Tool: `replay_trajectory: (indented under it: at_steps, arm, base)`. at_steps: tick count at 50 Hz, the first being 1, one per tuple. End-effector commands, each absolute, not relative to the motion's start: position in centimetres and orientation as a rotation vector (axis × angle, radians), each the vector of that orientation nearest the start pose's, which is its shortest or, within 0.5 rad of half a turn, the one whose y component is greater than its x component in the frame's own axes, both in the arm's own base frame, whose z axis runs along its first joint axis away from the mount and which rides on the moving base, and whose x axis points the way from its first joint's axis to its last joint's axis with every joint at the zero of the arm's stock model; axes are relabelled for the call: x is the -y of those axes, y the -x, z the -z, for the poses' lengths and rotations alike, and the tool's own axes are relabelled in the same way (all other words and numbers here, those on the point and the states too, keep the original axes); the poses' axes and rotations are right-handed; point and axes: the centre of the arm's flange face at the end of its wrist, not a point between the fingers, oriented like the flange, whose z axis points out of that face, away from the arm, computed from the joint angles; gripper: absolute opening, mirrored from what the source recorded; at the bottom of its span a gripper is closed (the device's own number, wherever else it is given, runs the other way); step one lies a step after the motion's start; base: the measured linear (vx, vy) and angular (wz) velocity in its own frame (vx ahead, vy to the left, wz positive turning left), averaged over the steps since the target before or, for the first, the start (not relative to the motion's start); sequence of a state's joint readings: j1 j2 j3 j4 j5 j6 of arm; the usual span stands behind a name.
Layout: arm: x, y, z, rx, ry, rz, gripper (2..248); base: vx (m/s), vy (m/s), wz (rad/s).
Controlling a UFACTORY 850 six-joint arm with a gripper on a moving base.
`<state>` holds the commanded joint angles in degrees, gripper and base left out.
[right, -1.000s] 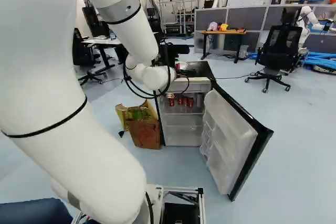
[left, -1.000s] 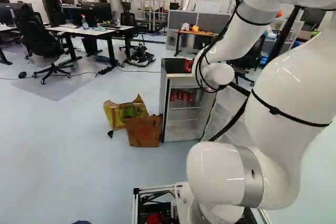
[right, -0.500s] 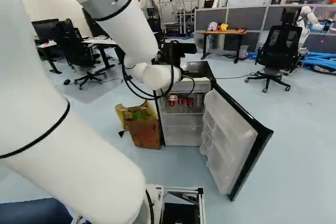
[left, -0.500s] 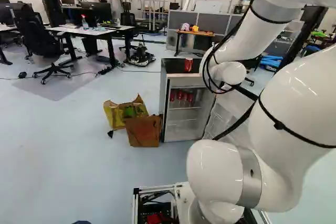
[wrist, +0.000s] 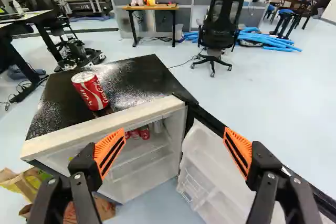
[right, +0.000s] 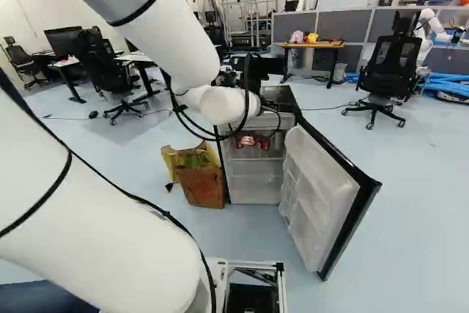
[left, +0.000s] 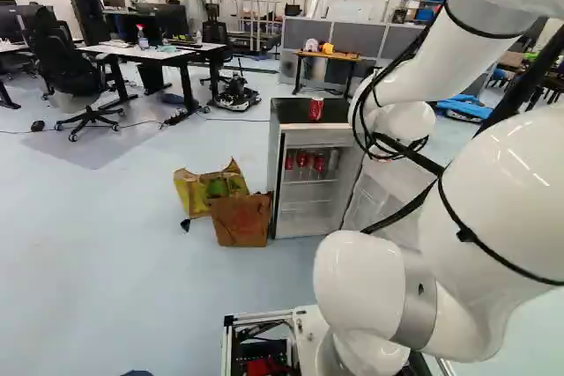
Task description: Grab a drink from the fridge
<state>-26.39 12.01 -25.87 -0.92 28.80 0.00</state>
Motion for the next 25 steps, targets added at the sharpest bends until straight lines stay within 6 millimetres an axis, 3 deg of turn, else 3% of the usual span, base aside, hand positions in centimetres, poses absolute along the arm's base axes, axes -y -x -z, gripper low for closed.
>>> replay_trajectory:
  at_steps: [25]
  arm:
    - [20.2,-33.0,-46.6,-0.784,2.87,1.691,247]
  base:
    - [0.0,0.0,0.0]
